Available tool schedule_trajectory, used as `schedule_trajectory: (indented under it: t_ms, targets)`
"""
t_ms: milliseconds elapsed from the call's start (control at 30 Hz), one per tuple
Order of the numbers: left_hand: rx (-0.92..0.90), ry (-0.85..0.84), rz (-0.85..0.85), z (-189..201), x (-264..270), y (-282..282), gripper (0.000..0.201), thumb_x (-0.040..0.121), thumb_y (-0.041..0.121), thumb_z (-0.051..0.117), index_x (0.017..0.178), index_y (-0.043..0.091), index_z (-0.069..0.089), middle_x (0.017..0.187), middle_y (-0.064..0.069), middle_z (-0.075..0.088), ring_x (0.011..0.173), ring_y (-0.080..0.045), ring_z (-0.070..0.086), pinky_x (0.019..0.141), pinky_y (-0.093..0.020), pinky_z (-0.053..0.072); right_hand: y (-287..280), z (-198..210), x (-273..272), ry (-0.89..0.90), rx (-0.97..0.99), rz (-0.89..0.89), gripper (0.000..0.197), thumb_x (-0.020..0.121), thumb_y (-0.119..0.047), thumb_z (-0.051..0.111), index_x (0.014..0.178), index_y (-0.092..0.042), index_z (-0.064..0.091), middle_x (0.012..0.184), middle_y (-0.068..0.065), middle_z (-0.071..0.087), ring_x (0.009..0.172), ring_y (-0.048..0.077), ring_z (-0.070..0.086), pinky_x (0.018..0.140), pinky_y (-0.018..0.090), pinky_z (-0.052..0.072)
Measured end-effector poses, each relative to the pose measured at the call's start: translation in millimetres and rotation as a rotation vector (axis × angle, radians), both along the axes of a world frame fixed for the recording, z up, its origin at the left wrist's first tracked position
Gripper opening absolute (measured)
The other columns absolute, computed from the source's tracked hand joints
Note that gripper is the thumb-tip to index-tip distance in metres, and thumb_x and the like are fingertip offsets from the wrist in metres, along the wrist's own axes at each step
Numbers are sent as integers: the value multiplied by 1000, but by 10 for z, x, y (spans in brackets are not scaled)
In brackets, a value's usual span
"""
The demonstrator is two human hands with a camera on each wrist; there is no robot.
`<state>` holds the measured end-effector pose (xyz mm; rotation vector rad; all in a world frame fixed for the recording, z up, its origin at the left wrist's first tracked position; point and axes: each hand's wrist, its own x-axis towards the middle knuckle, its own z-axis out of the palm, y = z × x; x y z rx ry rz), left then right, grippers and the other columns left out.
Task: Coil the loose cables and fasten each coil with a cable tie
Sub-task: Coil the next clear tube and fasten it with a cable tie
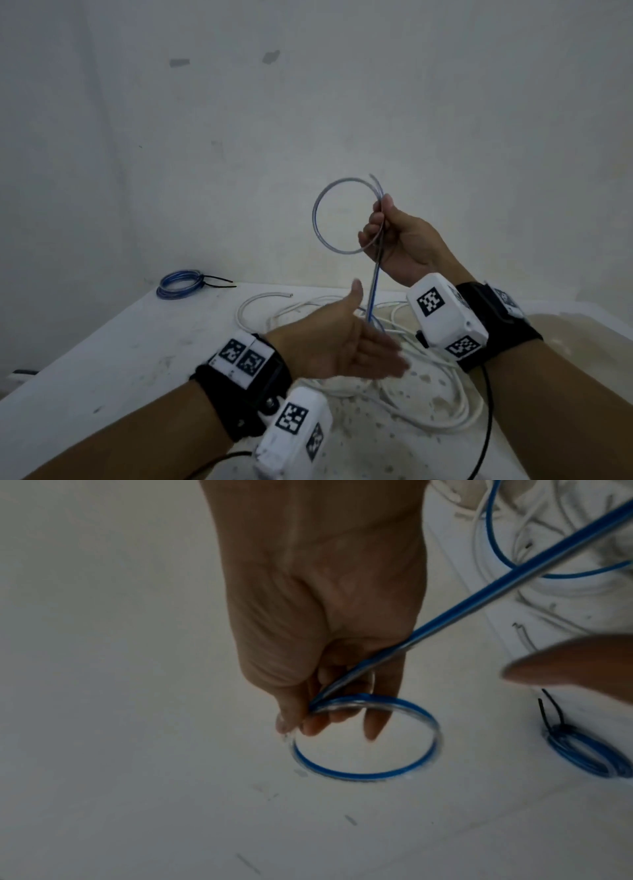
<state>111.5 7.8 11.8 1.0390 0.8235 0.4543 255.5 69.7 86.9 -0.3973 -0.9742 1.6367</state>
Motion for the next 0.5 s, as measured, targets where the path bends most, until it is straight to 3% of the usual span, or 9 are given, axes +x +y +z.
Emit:
schedule_trajectory:
  t_ms: [100, 133, 200, 267, 300, 333, 400, 467, 500]
  targets:
    - [-84, -381, 229, 131, 313, 90, 100, 86, 80, 23, 133, -4, 50, 117, -21, 65, 101, -33, 66, 82, -40, 56, -57, -3, 32, 89, 25, -54, 17, 90, -30, 60, 84, -15, 61, 63, -5, 58, 55, 9, 57, 59, 26, 55]
    - [-84, -495, 375, 188, 409, 97, 86, 92, 72, 29, 129, -1, 52, 114, -21, 66, 97, -32, 65, 79, -40, 55, -81, -22, 57, 96, 27, -71, 20, 95, -29, 56, 83, -14, 60, 62, -5, 58, 53, 9, 57, 58, 25, 54]
    - [-29, -641, 748, 310, 532, 102, 40, 105, 39, 40, 104, 3, 56, 92, -19, 69, 84, -28, 64, 74, -37, 52, -109, -85, 111, 70, 18, -127, 24, 101, -27, 50, 82, -14, 57, 60, -4, 57, 49, 9, 54, 52, 22, 51]
    - [47, -632, 1007, 411, 561, 83, 25, 104, 3, 33, 86, 0, 49, 89, -20, 66, 89, -29, 63, 79, -36, 52, -117, -163, 188, 20, 16, -207, 24, 103, -27, 48, 83, -15, 55, 58, -4, 54, 47, 9, 49, 49, 21, 46]
    - [79, -620, 1061, 419, 547, 100, 23, 102, -4, 27, 92, -4, 48, 100, -23, 66, 97, -31, 63, 85, -38, 52, -114, -195, 227, 9, 12, -237, 24, 103, -28, 47, 83, -15, 53, 57, -5, 51, 46, 9, 45, 49, 21, 44]
    - [90, -625, 1087, 418, 530, 130, 23, 101, -5, 24, 109, -4, 46, 112, -26, 65, 101, -32, 65, 89, -38, 54, -106, -220, 265, 12, -1, -257, 24, 103, -28, 47, 83, -16, 52, 56, -6, 47, 46, 9, 42, 49, 22, 43]
    - [146, -602, 1073, 379, 512, 168, 34, 102, 0, 28, 136, -2, 33, 116, -29, 65, 89, -30, 70, 78, -36, 60, -90, -256, 327, 25, -32, -285, 24, 103, -29, 47, 83, -16, 52, 55, -7, 43, 44, 9, 37, 49, 22, 42]
    - [226, -502, 1056, 335, 514, 202, 34, 104, 6, 35, 137, -2, 36, 109, -27, 67, 71, -26, 71, 60, -31, 61, -83, -280, 342, 31, -47, -301, 24, 103, -29, 48, 84, -16, 52, 55, -7, 42, 44, 8, 35, 50, 22, 42]
    - [273, -446, 1049, 330, 513, 212, 30, 105, 9, 38, 133, -2, 41, 107, -26, 67, 68, -26, 71, 58, -31, 61, -85, -297, 328, 33, -51, -299, 24, 103, -29, 48, 83, -15, 52, 55, -6, 42, 44, 9, 35, 50, 22, 42]
